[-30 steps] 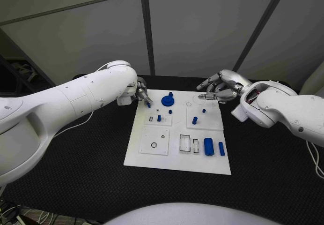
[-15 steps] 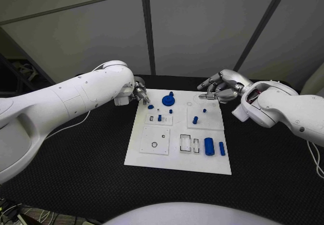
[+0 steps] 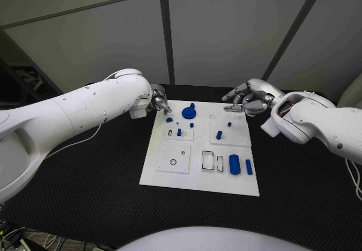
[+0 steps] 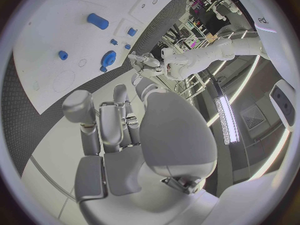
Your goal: Assemble the parts on the task board
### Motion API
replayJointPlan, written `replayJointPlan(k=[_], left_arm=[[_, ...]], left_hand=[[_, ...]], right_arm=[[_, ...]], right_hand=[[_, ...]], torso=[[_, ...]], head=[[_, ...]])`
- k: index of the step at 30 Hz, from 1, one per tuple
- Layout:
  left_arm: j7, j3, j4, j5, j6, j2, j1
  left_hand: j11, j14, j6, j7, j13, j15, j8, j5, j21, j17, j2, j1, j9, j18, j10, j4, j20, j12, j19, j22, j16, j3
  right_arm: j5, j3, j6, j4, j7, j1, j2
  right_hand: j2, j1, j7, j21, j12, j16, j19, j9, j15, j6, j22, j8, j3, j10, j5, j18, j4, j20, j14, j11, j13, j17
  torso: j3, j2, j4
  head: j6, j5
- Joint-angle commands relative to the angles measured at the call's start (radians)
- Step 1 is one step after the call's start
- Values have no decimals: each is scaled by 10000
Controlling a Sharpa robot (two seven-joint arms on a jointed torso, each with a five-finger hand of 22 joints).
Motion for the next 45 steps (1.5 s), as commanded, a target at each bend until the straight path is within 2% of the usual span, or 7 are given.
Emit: replayJointPlan(k=[1,9,13,15,21,34,45], left_arm=[[191,5,-7,-9,-287,-17,17],[460,2,97,-5,-875,-195,25],[1202,-8,471,118,-1728,-572,23],[1714,-17,679,163,-2137,-782,8],[2937,-45,1241,205,-3193,-1364,-248],[4082,-61,1432,-544,-4609,-1756,-1010],[3690,-61,1291,-1062,-3864,-1601,-1212]], left_hand=[[54,1071,-72,-39,205,74,-19,-42,26,2634,-31,-154,8,-9,18,-492,31,9,16,1003,59,569],[86,1028,-234,-51,1,87,-571,-744,-272,2506,-451,-892,-531,64,-172,-278,66,-290,-152,780,-64,495],[348,364,-602,303,-1857,285,-1360,-949,-2542,989,-1634,-1633,-1297,595,-1990,-16,161,-3131,-1588,-1032,-1645,-250],[471,-253,-606,411,-3000,434,-1838,-959,-4167,64,-1816,-1416,-1915,885,-3166,-38,305,-4858,-2628,-2232,-2770,-319],[580,-1825,-425,567,-3989,574,-2645,-1013,-6777,-2135,-2106,-556,-3119,1263,-3938,-341,496,-6057,-4036,-4102,-5553,-232],[715,-1871,396,622,-4588,676,-3438,-965,-7486,-2574,-2443,180,-4605,1264,-3752,-422,599,-6182,-3705,-4627,-5972,-376],[808,-817,1036,742,-2962,739,-3864,-968,-6501,-687,-2445,429,-5627,1114,-3345,-87,645,-3798,-2925,-3782,-3447,-982]], right_arm=[[-15,8,34,27,50,22,-15],[-15,8,20,34,48,22,-35],[-15,8,8,44,39,22,-72],[-15,8,1,47,38,22,-86],[-18,7,-7,49,38,22,-107],[-88,5,-15,50,41,21,-148],[-96,4,-18,51,38,21,-147]], right_hand=[[18,-41,5,-6,-22,-37,-55,-10,21,-68,12,-7,37,-58,68,-5,47,-23,140,9,0,225],[28,-34,4,-8,-6,-44,-56,-6,19,-57,18,-1,48,-40,74,-4,54,-24,143,8,-5,226],[28,-34,4,-8,-6,-44,-56,-6,19,-57,18,-1,48,-40,74,-4,54,-24,143,8,-5,226],[28,-34,4,-8,-6,-44,-56,-6,19,-57,18,-1,48,-40,74,-4,54,-24,143,8,-5,226],[28,-34,4,-8,-6,-44,-56,-6,19,-57,18,-1,48,-40,74,-4,54,-24,143,8,-5,226],[28,-34,4,-8,-6,-44,-56,-6,19,-57,18,-1,48,-40,74,-4,54,-24,143,8,-5,226],[26,-29,4,3,5,-39,-50,-6,19,-57,32,-1,51,-31,76,-7,54,-24,146,6,-1,232]], torso=[[7,2,-7],[4,5,-5],[6,5,-4],[-2,2,3],[-4,0,7],[-10,7,-12],[-4,15,-14]], head=[[17,-14],[32,-12],[52,-46],[53,-52],[83,-49],[149,-32],[135,-62]])
